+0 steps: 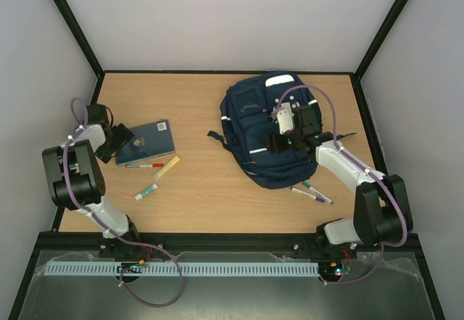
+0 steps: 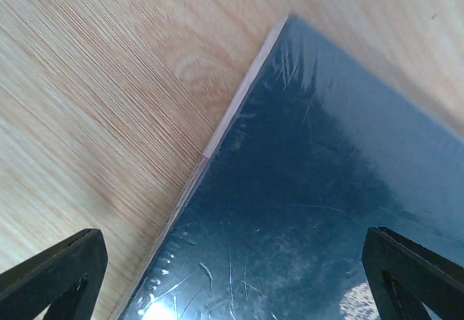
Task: Pack the student bag
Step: Move the book to the center of the board.
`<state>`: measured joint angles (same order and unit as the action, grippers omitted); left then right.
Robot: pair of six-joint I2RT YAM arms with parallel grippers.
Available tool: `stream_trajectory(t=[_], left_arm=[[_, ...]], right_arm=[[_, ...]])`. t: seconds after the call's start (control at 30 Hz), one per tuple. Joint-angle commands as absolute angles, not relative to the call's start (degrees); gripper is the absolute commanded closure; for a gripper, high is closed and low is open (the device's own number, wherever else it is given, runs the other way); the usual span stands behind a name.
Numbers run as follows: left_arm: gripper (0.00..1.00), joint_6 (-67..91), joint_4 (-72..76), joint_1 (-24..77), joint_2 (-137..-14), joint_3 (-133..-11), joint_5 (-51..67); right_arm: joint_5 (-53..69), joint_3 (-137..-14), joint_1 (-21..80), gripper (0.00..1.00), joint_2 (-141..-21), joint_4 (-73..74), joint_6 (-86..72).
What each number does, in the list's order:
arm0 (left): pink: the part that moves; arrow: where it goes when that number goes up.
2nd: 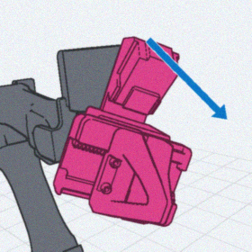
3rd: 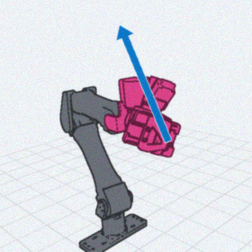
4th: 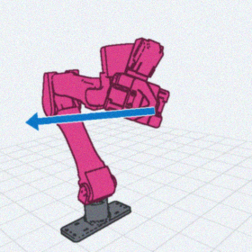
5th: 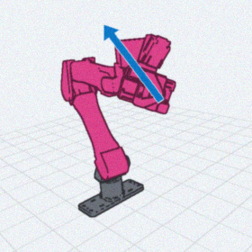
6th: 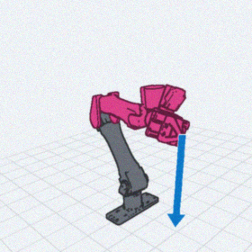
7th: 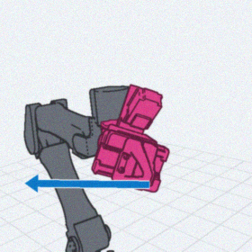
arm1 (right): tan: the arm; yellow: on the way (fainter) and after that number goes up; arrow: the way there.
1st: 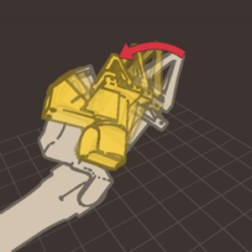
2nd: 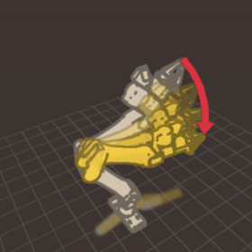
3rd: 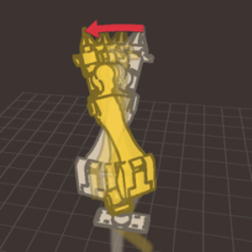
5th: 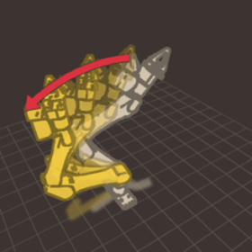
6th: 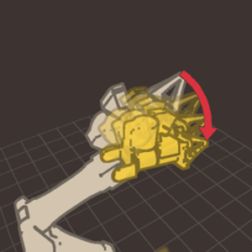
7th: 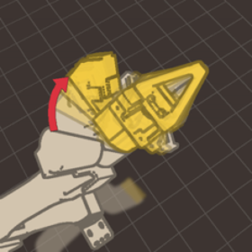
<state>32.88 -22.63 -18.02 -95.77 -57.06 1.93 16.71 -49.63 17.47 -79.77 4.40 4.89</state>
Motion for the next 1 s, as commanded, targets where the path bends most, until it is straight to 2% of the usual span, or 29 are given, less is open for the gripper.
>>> stream_trajectory(t=[0.0, 0.33, 0.67, 0.97], left_arm=[[0.01, 31.5, -21.8, -17.5, -98.2, -58.7, 5.2], [0.03, 30.4, -21.5, -7.6, -107.3, -66.6, 5.9], [0.06, 27.2, -25.3, 3.1, -120.4, -81.9, 1.7], [0.04, 29.8, -20.3, 3.6, -107.8, -76.3, -8.7]], right_arm=[[18.1, -49.8, 17.2, 0.31, -79.1, 6.2, 5.4], [18.4, -50.0, 17.1, 0.31, -80.0, 6.5, 5.6], [19.0, -50.1, 17.2, 0.30, -80.3, 7.0, 5.9], [19.9, -50.1, 17.1, 0.31, -81.0, 7.1, 6.2]])
